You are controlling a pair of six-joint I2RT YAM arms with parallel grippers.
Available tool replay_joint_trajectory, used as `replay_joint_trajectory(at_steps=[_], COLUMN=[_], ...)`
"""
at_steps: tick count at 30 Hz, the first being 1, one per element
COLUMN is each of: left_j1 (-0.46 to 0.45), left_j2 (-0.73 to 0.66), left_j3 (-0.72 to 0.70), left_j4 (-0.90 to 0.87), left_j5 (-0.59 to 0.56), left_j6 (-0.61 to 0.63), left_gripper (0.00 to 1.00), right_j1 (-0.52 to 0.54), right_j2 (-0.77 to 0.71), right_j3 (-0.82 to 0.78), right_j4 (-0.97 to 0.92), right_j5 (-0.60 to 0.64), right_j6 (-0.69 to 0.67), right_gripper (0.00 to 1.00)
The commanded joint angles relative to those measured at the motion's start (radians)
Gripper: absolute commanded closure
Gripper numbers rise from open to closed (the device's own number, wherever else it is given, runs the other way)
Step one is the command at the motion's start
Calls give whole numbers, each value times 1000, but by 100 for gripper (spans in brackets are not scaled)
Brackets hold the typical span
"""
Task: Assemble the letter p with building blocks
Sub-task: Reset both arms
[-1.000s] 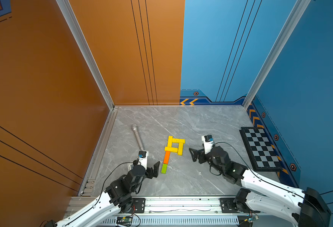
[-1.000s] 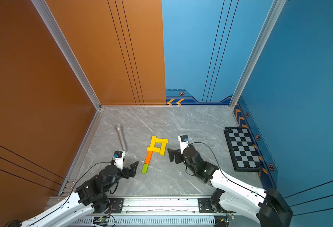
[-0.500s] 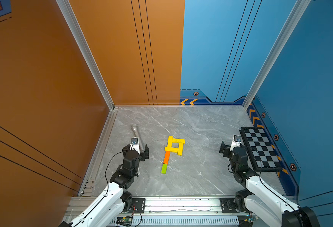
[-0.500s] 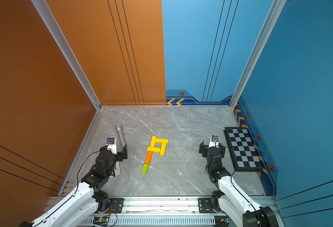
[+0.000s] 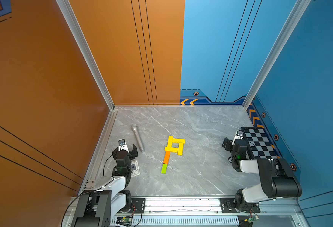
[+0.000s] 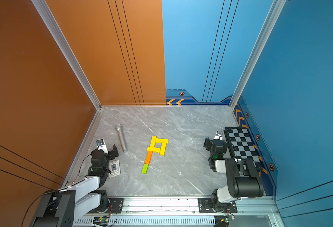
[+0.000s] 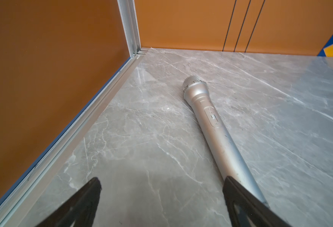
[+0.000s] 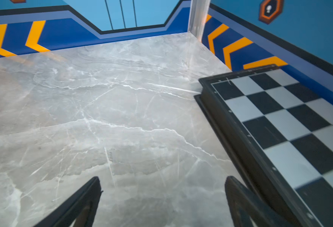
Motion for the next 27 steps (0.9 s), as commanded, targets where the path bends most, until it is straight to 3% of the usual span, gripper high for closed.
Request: replay_joint_trajectory(at_steps=[1, 4, 6, 9, 10, 12, 16, 20, 25, 27], left_j1=[28, 38, 46, 38, 41, 35, 32, 31, -31, -83], left_j2=[77, 133, 224, 483, 503, 422, 463, 458, 457, 436], left_j3=[8, 31, 59, 72, 85, 101, 132, 143, 152, 190], left_j4=[210, 246, 282, 552, 584, 419, 438, 409, 390, 281], left_j5=[112, 135, 147, 239, 293, 272, 318, 353, 337, 260], left_j6=[-27, -23, -43, -8, 0, 9, 21, 34, 108, 159], left_gripper=[1, 1, 1, 1, 2, 1, 1, 1, 1, 1], right_j1=[37, 34, 39, 68, 74, 85, 83, 72, 72, 71], right_j2=[4, 15, 7, 15, 15, 21, 14, 16, 19, 20], right_j3=[-14, -60, -45, -58, -63, -65, 5, -2, -3, -2], right_j4=[115, 225, 185, 221, 231, 247, 99, 117, 127, 125], right_j5=[58, 123, 128, 154, 156, 164, 161, 147, 147, 148], right_j6=[-10, 12, 10, -19, -27, -40, -31, -25, -28, -27], right_gripper=[0, 0, 0, 0, 0, 0, 0, 0, 0, 0])
